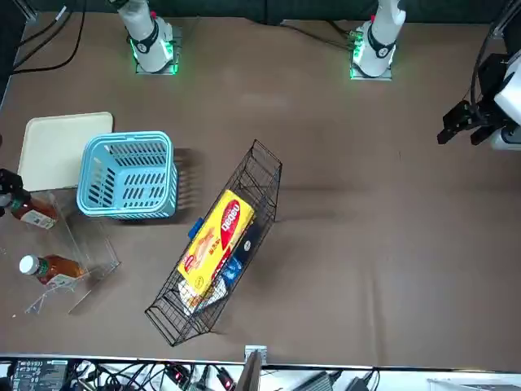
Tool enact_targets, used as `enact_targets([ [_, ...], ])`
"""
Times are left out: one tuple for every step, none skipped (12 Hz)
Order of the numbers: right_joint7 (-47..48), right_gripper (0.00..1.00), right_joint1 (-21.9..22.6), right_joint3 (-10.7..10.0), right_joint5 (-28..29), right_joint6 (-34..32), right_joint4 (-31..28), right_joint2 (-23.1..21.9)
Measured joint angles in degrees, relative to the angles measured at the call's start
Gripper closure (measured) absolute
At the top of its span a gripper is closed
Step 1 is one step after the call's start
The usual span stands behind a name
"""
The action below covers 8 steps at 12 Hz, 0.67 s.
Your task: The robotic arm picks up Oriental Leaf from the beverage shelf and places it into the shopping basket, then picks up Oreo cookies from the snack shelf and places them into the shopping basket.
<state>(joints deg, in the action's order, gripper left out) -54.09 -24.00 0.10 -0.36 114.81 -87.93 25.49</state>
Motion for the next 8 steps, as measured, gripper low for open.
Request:
enact_targets([
  [-0.09, 0.04, 0.00, 0.02, 0.00, 0.00, 0.00, 0.00],
  [-0.30, 0.11, 0.00, 0.05, 0.00, 0.00, 0.00, 0.00],
  [-0.73, 0.38, 0.02, 0.11, 0.10, -0.22, 0.03, -0.11],
  [-0.89, 0.44, 0.03, 0.14, 0.11, -0.40, 0.01, -0.30],
  [-1.09, 0.44, 0.03, 0.14, 0.11, -0.39, -0.05, -0.25],
  [-1.27, 0.44, 0.03, 0.14, 0.11, -0.34, -0.05, -0.25],
  [-1.47, 0.44, 0.03, 0.14, 0.11, -0.36, -0.05, -0.25],
  [-1.60, 0.44, 0.04, 0.14, 0.11, -0.36, -0.05, -0.27],
])
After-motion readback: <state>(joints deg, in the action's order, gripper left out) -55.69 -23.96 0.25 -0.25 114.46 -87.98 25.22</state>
